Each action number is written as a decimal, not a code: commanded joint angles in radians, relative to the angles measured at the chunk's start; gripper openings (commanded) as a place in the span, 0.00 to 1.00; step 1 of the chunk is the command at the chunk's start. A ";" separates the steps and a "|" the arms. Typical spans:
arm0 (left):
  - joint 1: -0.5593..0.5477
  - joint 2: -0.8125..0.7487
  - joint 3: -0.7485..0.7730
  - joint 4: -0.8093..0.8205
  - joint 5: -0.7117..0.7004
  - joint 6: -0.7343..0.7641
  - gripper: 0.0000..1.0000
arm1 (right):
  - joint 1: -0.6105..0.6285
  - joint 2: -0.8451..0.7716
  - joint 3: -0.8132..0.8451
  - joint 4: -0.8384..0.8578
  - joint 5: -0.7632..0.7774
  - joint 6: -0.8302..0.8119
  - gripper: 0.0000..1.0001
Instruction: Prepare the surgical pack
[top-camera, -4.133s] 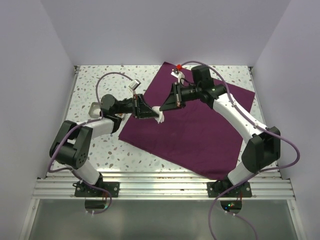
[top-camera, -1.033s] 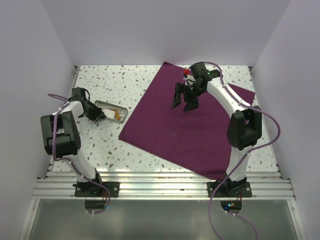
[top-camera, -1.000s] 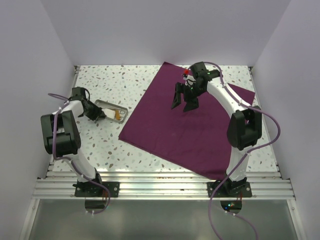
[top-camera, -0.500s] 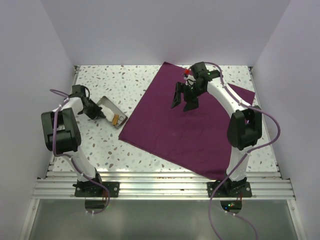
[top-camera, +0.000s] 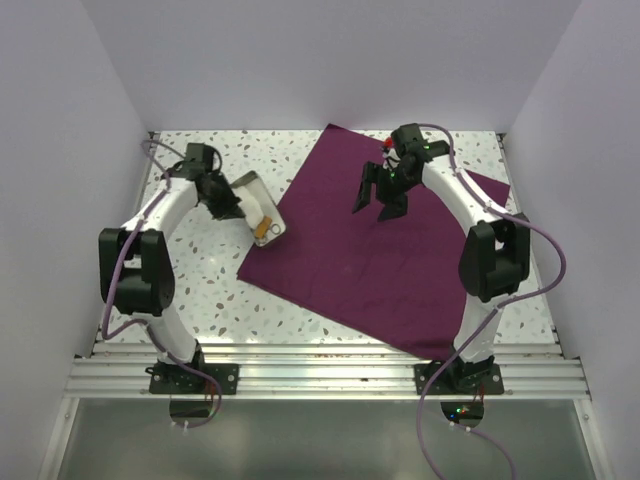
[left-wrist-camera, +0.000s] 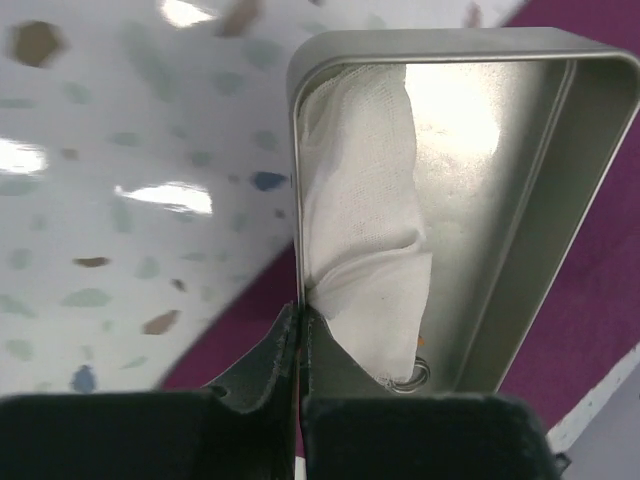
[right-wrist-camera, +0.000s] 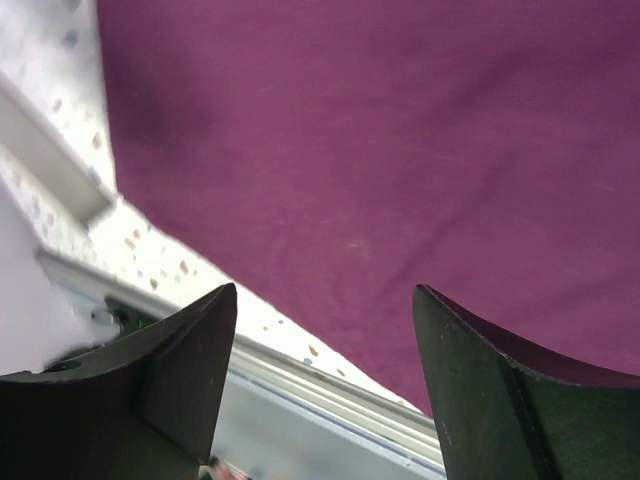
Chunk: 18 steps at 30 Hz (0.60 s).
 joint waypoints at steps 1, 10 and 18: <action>-0.131 0.041 0.111 -0.020 0.034 -0.052 0.00 | -0.086 -0.105 -0.038 -0.044 0.169 0.085 0.74; -0.368 0.308 0.430 -0.069 0.017 -0.162 0.00 | -0.244 -0.187 -0.216 0.008 0.237 0.135 0.69; -0.496 0.532 0.733 -0.144 0.047 -0.288 0.00 | -0.253 -0.277 -0.336 0.019 0.251 0.129 0.70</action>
